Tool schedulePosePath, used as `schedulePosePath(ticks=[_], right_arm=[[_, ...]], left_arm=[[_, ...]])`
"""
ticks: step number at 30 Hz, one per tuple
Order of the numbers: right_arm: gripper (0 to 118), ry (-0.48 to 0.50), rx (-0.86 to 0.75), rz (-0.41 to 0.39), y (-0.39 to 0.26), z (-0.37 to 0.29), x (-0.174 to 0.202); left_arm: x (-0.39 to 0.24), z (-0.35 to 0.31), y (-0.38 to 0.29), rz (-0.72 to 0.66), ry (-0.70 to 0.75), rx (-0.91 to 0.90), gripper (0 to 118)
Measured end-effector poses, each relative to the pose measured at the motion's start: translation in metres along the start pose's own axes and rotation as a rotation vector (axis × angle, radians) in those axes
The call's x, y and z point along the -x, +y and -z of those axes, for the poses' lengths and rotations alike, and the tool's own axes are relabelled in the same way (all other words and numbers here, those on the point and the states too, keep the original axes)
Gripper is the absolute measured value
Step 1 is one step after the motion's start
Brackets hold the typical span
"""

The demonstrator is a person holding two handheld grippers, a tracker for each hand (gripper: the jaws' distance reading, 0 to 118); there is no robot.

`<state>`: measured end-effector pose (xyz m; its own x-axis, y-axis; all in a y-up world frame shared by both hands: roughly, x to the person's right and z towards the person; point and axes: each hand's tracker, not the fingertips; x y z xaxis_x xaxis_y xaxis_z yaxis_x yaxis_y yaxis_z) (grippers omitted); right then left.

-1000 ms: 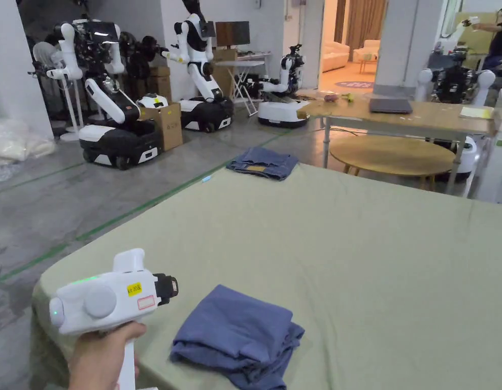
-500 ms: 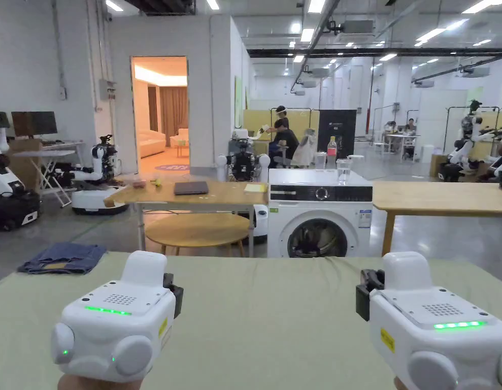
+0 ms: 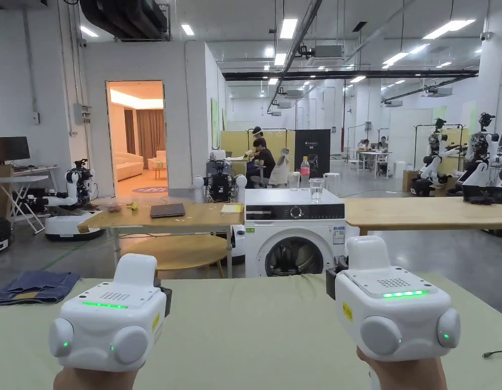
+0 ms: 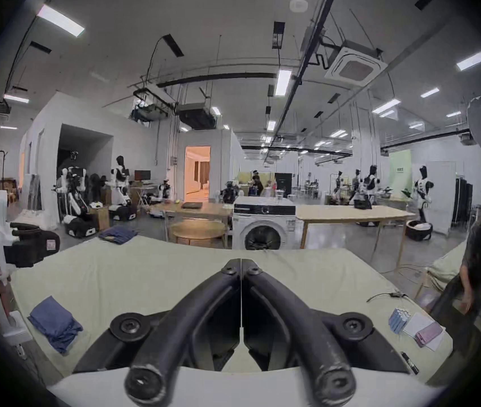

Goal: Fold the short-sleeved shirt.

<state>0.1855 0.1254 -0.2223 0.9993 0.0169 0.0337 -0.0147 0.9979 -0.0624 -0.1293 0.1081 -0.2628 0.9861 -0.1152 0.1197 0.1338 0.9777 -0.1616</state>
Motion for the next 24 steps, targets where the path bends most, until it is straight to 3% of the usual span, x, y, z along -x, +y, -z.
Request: schedulePosePath(ticks=[3, 8, 10, 11, 12, 13, 15, 20, 24], right_arm=[[0, 0.0, -0.01, -0.007, 0.003, 0.0, 0.002], [18, 0.012, -0.003, -0.011, 0.005, 0.001, 0.004], [38, 0.008, -0.008, -0.012, 0.004, 0.001, 0.004], [54, 0.012, -0.008, -0.008, 0.005, 0.001, 0.004], [79, 0.02, -0.004, 0.0, 0.005, 0.002, 0.004], [96, 0.034, 0.002, 0.01, 0.005, 0.002, 0.003], [118, 0.074, -0.018, 0.01, 0.003, 0.001, 0.004], [118, 0.098, -0.015, -0.049, 0.002, -0.002, 0.014], [118, 0.133, 0.077, 0.036, 0.001, 0.001, 0.016]], left_arm=[[-0.002, 0.001, 0.004, 0.006, -0.002, -0.001, 0], [0.001, 0.001, 0.004, -0.021, -0.005, -0.018, 0], [0.003, 0.002, 0.003, -0.041, -0.026, -0.009, 44], [0.004, 0.003, 0.001, -0.043, -0.031, -0.006, 73], [0.004, 0.004, 0.0, -0.041, -0.032, -0.006, 104], [0.002, 0.004, -0.002, -0.035, -0.028, -0.008, 114], [0.001, 0.001, -0.002, -0.022, -0.014, -0.045, 116], [0.004, 0.001, 0.001, -0.046, -0.029, -0.035, 116], [0.003, 0.0, 0.001, -0.044, -0.03, -0.039, 116]])
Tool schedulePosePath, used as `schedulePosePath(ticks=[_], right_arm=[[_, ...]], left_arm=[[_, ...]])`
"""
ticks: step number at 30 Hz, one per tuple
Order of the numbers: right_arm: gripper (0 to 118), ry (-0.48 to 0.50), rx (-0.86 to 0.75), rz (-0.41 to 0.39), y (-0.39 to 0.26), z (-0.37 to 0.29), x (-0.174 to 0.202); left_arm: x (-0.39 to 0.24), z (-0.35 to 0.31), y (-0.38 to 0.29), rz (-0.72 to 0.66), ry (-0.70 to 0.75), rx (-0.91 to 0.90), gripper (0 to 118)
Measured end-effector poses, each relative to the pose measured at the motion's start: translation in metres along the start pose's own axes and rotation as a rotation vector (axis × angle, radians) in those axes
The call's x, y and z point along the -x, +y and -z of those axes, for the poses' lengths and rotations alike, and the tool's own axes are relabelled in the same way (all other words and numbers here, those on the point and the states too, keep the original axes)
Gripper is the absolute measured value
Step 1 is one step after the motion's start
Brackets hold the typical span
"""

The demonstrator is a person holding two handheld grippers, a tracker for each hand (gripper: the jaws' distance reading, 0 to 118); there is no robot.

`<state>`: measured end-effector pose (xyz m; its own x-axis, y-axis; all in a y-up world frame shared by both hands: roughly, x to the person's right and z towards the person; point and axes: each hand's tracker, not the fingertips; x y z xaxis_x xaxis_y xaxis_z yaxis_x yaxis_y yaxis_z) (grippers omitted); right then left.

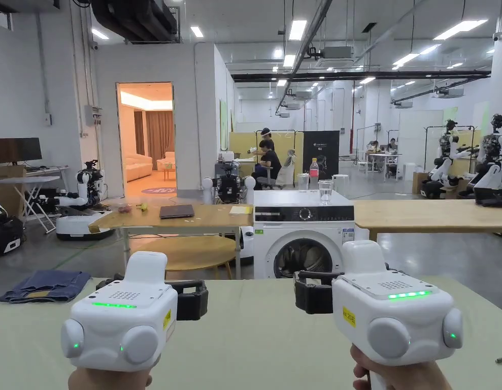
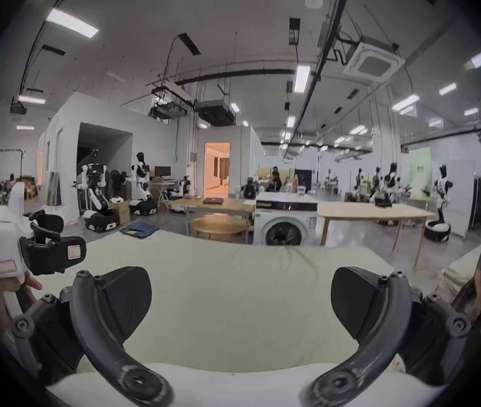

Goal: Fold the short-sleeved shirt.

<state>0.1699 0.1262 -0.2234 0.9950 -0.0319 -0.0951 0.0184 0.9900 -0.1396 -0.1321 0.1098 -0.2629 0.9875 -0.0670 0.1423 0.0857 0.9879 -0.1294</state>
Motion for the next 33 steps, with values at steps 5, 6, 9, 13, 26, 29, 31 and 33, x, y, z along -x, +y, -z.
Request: schedulePosePath(ticks=[5, 6, 9, 13, 26, 29, 31, 33], right_arm=[[118, -0.134, -0.015, -0.09, -0.003, -0.003, 0.017], [118, -0.162, -0.021, -0.095, -0.004, -0.004, 0.02], [118, -0.191, -0.082, -0.14, -0.009, -0.01, 0.03], [118, -0.109, -0.058, -0.117, -0.007, -0.016, 0.034], [118, -0.142, -0.119, -0.025, 0.0, -0.027, 0.039], [118, -0.138, -0.096, -0.027, 0.0, -0.025, 0.036], [118, -0.162, -0.096, -0.019, -0.001, -0.025, 0.035], [118, -0.161, -0.067, 0.002, 0.001, -0.025, 0.032]], left_arm=[[-0.001, -0.004, 0.0, 0.008, 0.011, -0.018, 116], [0.0, -0.004, 0.0, 0.006, 0.013, -0.018, 116], [0.002, -0.003, 0.001, -0.012, 0.015, -0.021, 116], [0.003, -0.005, -0.001, -0.008, 0.015, -0.018, 116], [0.006, -0.005, -0.006, -0.03, 0.028, -0.008, 116], [0.006, -0.006, -0.006, -0.029, 0.031, -0.014, 116], [0.005, -0.006, -0.006, -0.029, 0.032, -0.017, 116], [0.004, -0.006, -0.006, -0.033, 0.033, -0.019, 116]])
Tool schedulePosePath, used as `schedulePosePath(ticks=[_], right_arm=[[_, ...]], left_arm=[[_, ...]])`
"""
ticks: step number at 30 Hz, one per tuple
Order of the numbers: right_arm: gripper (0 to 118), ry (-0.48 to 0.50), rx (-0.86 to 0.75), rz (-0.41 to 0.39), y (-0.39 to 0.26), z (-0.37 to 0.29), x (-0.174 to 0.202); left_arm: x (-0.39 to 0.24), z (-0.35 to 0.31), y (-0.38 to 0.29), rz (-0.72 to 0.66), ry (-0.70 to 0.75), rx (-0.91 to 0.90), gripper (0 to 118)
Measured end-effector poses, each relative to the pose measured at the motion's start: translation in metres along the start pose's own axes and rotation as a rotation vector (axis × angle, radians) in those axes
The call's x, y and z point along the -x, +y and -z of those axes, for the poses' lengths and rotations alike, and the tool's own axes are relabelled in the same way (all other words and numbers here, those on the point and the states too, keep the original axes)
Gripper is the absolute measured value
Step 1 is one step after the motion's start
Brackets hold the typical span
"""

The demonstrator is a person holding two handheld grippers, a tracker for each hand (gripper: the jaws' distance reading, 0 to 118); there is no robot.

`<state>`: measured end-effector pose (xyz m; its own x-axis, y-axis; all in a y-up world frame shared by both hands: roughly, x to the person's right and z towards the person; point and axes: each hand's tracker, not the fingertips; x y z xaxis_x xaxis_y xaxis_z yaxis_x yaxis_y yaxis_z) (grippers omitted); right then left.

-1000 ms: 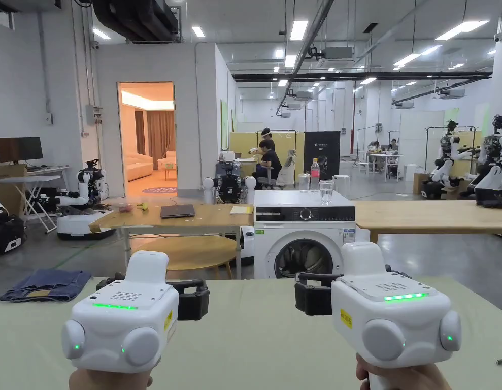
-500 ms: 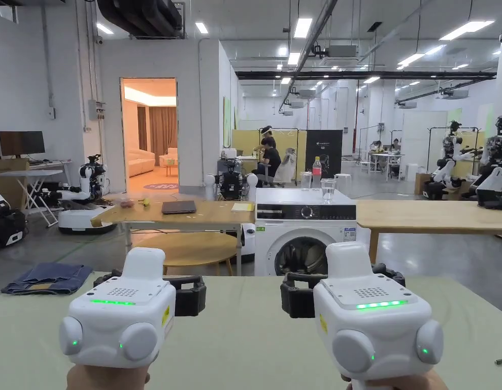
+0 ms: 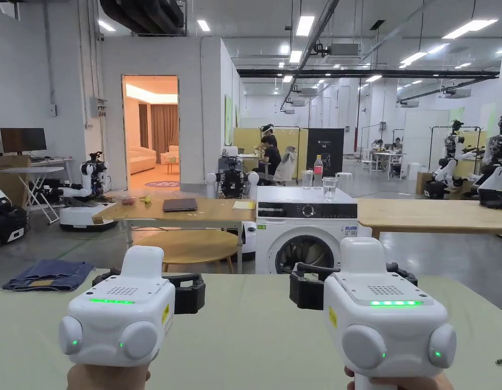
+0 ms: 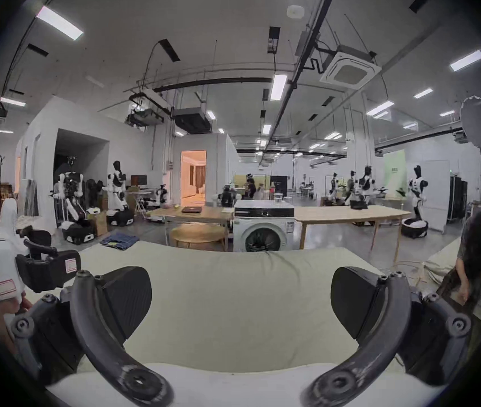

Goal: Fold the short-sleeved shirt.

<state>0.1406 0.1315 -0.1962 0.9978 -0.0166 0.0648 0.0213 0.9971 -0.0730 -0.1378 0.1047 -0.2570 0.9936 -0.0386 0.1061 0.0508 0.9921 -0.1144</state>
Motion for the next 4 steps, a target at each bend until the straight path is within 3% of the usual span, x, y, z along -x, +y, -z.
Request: schedulePosePath(ticks=[4], right_arm=[[118, 0.027, 0.022, -0.009, 0.0009, 0.0026, -0.0023]], left_arm=[[-0.0014, 0.0011, -0.001, -0.006, 0.001, -0.002, 116]])
